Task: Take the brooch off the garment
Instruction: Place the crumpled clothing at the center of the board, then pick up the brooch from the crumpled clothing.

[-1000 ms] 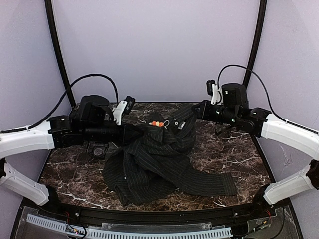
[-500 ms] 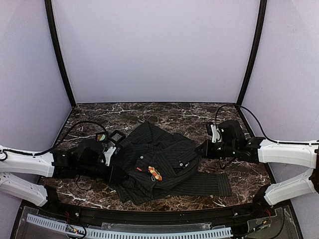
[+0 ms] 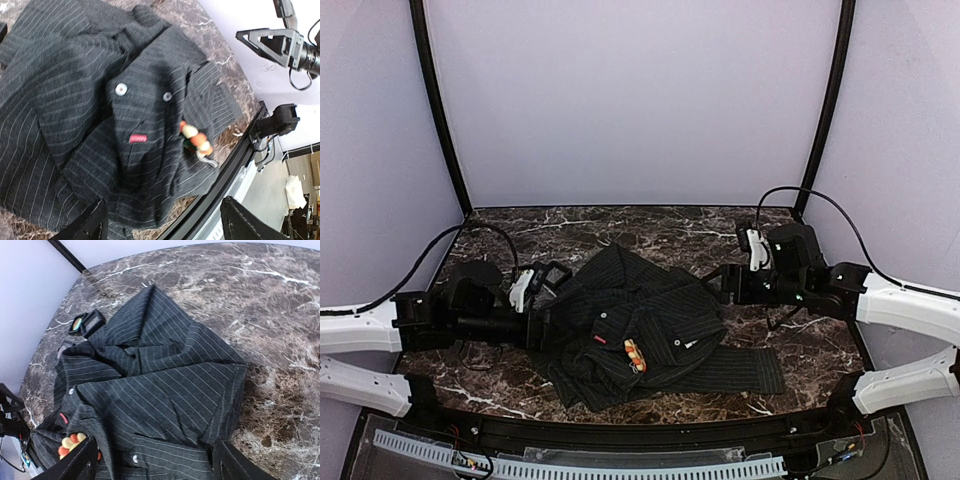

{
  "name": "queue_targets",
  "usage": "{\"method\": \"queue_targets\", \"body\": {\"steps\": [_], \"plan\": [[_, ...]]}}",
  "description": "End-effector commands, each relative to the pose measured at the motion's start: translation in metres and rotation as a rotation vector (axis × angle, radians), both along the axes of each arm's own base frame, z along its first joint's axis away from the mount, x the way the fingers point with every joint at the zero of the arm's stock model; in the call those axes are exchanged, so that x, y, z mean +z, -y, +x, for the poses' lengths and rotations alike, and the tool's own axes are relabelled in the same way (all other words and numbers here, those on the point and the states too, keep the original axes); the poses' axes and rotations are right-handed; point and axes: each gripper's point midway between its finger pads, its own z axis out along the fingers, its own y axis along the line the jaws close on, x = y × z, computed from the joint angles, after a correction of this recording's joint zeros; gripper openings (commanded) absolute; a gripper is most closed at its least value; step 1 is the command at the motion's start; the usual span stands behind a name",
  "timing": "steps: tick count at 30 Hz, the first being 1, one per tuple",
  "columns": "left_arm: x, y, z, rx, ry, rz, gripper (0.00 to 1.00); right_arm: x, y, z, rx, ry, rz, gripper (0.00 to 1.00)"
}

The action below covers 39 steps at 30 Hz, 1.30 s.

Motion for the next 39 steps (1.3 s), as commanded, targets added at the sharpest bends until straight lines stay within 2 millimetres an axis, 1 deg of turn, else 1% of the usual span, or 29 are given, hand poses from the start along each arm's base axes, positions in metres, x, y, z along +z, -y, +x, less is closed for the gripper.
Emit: {"method": "queue_targets", "body": {"steps": [1, 3, 6, 7, 8, 10, 14, 18, 20, 23, 26, 28, 30, 32, 34, 35, 36, 37, 38, 39], "plan": [[0.012, 0.009, 0.009, 0.004, 0.020, 0.000, 0.82, 0.013, -0.016, -0.019, 0.059, 0.029, -0.018, 0.77], [0.009, 0.017, 0.011, -0.009, 0.011, 0.006, 0.82, 0.006, -0.033, -0.035, 0.112, 0.002, -0.017, 0.75], [0.005, 0.026, 0.014, -0.020, 0.002, 0.007, 0.83, -0.005, -0.056, -0.052, 0.162, -0.038, -0.017, 0.72], [0.001, 0.028, 0.015, -0.024, -0.007, 0.015, 0.83, -0.008, -0.064, -0.058, 0.182, -0.046, -0.019, 0.72], [0.001, 0.031, 0.016, -0.026, -0.007, 0.011, 0.83, -0.012, -0.073, -0.063, 0.203, -0.055, -0.020, 0.73], [-0.004, 0.036, 0.017, -0.035, -0.021, 0.016, 0.83, -0.019, -0.091, -0.071, 0.238, -0.058, -0.033, 0.74], [-0.007, 0.040, 0.017, -0.039, -0.035, 0.009, 0.83, -0.029, -0.127, -0.084, 0.300, -0.059, -0.059, 0.74], [-0.013, 0.038, 0.017, -0.030, -0.046, 0.016, 0.83, -0.043, -0.154, -0.095, 0.356, -0.070, -0.087, 0.72], [-0.015, 0.037, 0.016, -0.027, -0.050, 0.018, 0.83, -0.049, -0.162, -0.098, 0.370, -0.073, -0.104, 0.70], [-0.017, 0.036, 0.016, -0.023, -0.054, 0.019, 0.84, -0.062, -0.169, -0.098, 0.377, -0.087, -0.130, 0.64], [-0.016, 0.036, 0.016, -0.024, -0.055, 0.018, 0.84, -0.073, -0.174, -0.099, 0.392, -0.105, -0.154, 0.50], [-0.015, 0.036, 0.015, -0.029, -0.055, 0.017, 0.84, -0.080, -0.171, -0.098, 0.377, -0.116, -0.180, 0.42], [-0.015, 0.037, 0.015, -0.037, -0.051, 0.017, 0.84, -0.084, -0.168, -0.095, 0.358, -0.120, -0.202, 0.31], [-0.012, 0.040, 0.014, -0.057, -0.044, 0.016, 0.84, -0.079, -0.164, -0.091, 0.334, -0.104, -0.205, 0.18], [-0.008, 0.042, 0.013, -0.084, -0.033, 0.028, 0.84, -0.068, -0.160, -0.086, 0.321, -0.083, -0.190, 0.09], [-0.004, 0.044, 0.013, -0.107, -0.017, 0.040, 0.84, -0.061, -0.158, -0.083, 0.317, -0.073, -0.177, 0.06], [-0.005, 0.042, 0.011, -0.129, -0.006, 0.067, 0.84, -0.055, -0.155, -0.080, 0.315, -0.072, -0.158, 0.03], [0.005, 0.046, 0.013, -0.141, 0.015, 0.064, 0.84, -0.049, -0.151, -0.077, 0.317, -0.075, -0.135, 0.01], [0.006, 0.045, 0.012, -0.166, 0.036, 0.093, 0.85, -0.042, -0.147, -0.073, 0.318, -0.075, -0.109, 0.00], [0.017, 0.049, 0.014, -0.181, 0.059, 0.087, 0.85, -0.035, -0.144, -0.069, 0.324, -0.076, -0.073, 0.00]]}}
